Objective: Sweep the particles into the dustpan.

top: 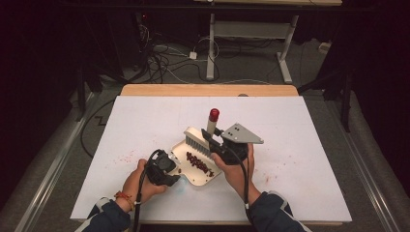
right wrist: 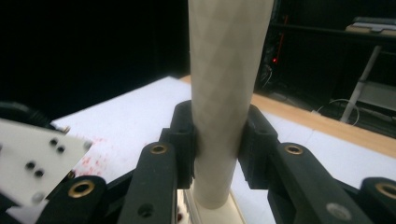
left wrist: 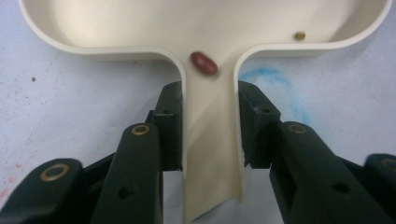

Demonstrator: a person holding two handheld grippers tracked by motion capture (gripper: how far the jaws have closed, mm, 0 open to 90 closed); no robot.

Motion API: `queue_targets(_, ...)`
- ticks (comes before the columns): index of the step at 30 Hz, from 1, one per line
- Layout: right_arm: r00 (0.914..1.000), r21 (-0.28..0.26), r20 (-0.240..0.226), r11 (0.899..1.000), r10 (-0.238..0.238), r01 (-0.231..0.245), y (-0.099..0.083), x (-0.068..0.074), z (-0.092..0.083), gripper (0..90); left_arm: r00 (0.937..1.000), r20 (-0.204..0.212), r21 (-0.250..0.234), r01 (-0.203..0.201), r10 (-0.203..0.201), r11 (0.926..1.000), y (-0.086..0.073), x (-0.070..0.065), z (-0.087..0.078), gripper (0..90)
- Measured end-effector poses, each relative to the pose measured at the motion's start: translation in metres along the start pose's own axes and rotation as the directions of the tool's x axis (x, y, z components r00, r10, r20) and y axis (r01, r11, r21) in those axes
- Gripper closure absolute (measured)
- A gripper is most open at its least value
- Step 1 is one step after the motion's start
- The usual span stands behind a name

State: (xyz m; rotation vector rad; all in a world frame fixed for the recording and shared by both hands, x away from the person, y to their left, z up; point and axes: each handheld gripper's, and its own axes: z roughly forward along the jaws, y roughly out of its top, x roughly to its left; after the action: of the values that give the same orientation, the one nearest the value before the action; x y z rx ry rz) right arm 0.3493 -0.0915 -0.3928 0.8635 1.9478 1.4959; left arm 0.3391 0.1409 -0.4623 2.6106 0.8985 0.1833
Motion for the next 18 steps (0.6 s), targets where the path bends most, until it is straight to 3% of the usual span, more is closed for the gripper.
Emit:
queue_targets(8, 0.9996, -0.019, 0.023, 1.000, 0.015, -0.015, 0.007, -0.021, -0.021, 70.2, 0.9998, 0.001, 0.011, -0.018, 0.018, 0.9998, -0.006, -0.002, -0.003, 63.9)
queue_targets(11, 0.9974, 0.014, 0.072, 1.000, 0.002, -0.003, 0.002, -0.035, -0.028, 70.1, 0.9999, 0.009, 0.014, -0.015, 0.014, 0.9998, -0.009, -0.002, -0.004, 63.9)
queue_targets(15, 0.9927, 0.038, 0.119, 0.999, -0.019, 0.015, -0.004, -0.044, -0.030, 70.2, 0.9999, 0.012, 0.016, -0.011, 0.011, 0.9998, -0.012, -0.002, -0.005, 63.9)
queue_targets(16, 0.9881, 0.050, 0.149, 0.998, -0.041, 0.034, -0.008, -0.050, -0.028, 70.2, 0.9999, 0.013, 0.016, -0.009, 0.009, 0.9998, -0.012, -0.001, -0.005, 63.9)
queue_targets(18, 0.9873, 0.067, 0.154, 0.997, -0.040, 0.030, -0.012, -0.056, -0.021, 70.2, 0.9996, 0.029, 0.016, 0.001, -0.002, 0.9999, -0.012, 0.002, -0.005, 63.9)
